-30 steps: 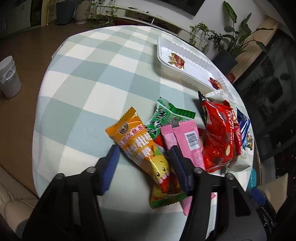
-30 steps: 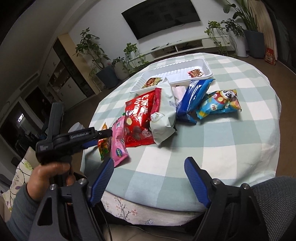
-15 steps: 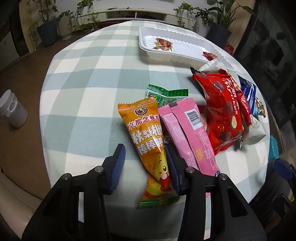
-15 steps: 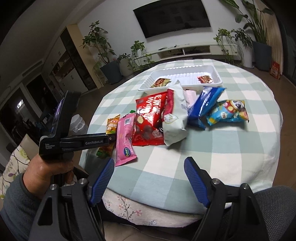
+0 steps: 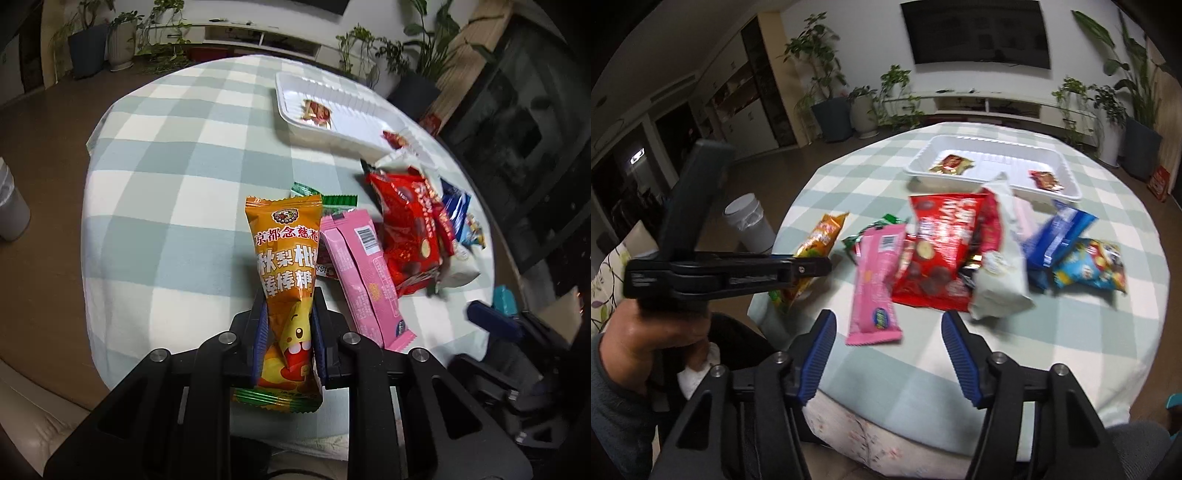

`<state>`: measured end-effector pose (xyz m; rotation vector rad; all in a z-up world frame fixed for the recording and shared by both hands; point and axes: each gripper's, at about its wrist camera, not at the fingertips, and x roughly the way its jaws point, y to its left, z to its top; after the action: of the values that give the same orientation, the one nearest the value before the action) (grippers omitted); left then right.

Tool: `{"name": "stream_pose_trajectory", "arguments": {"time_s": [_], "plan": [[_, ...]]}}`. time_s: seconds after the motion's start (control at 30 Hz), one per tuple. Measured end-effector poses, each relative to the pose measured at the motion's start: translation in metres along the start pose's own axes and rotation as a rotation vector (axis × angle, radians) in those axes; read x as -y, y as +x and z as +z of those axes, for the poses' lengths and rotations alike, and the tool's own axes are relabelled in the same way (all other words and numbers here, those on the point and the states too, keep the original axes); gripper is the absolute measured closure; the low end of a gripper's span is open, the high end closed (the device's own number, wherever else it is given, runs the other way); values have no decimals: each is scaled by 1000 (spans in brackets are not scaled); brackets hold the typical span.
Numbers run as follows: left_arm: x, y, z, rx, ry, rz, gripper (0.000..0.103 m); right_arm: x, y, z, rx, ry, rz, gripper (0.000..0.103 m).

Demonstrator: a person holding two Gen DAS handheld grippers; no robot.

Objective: Organize snacks
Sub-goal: 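Grasp the orange bar with the left tool while the right tool grasps the pink bar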

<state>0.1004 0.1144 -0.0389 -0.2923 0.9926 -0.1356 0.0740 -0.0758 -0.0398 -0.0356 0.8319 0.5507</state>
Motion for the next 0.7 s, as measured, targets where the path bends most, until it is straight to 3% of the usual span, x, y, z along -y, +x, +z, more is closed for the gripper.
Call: {"name": "stream_pose_trajectory", "arguments": {"time_s": [0.1,0.27,0.53,0.7], "plan": [[-12,-9,-6,23,-43,-60,84,-7,18,5,-42,3,10,41],[-20,-9,-9,32,-67,-89,84,-12,46,11,-107,3,-24,46],[-23,-8,-10,38,-86,-101,84,-22,70,18,-154,-31,-83,48],[-24,-8,-10,43,-99,-102,84,-38,86,16,-175,-123,-146,58]]}}
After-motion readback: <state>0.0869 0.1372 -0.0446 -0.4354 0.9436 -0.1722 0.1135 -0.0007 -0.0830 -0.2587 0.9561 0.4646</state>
